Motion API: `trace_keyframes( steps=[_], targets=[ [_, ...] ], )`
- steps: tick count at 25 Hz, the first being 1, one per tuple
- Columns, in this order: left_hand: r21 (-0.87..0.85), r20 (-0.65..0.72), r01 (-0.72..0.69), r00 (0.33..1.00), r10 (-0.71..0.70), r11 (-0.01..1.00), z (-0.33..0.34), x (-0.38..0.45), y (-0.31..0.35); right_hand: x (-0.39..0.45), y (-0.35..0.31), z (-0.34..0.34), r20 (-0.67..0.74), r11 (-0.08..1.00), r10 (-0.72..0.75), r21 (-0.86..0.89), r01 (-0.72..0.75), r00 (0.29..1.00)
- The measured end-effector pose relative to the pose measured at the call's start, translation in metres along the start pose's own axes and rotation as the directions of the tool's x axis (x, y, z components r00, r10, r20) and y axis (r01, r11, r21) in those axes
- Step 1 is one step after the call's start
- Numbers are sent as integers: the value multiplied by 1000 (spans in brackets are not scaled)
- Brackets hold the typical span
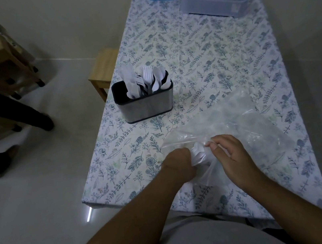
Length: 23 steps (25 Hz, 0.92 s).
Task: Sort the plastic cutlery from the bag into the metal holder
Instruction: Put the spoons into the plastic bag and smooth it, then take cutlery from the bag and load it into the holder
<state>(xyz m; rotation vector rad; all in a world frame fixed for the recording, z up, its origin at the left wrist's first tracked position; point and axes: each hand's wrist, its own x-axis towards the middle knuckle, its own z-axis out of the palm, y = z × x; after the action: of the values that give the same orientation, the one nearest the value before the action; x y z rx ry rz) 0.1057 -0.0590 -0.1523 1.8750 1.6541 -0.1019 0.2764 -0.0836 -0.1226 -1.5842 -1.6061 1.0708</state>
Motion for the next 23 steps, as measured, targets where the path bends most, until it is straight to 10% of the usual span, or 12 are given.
trace_keyframes(
  steps=[7, 13, 20, 23],
  targets=[
    [-98, 17, 119, 993, -118, 988, 2, -38, -31, 10, 7, 10, 290, 961, 212, -235, -145, 933],
    [-175, -138, 163, 972, -189, 971, 5, -66, -66, 38, 24, 26, 210, 700, 441, -689, -188, 873],
    [-307, -225, 159, 946, -234, 938, -11, -79, -74, 37, 35, 34, 207, 589, 390, -805, -70, 897],
    [-292, -222, 95, 961, -164, 952, -21, -62, -51, 26, 30, 45, 411, 600, 143, -760, 251, 900]
  ],
)
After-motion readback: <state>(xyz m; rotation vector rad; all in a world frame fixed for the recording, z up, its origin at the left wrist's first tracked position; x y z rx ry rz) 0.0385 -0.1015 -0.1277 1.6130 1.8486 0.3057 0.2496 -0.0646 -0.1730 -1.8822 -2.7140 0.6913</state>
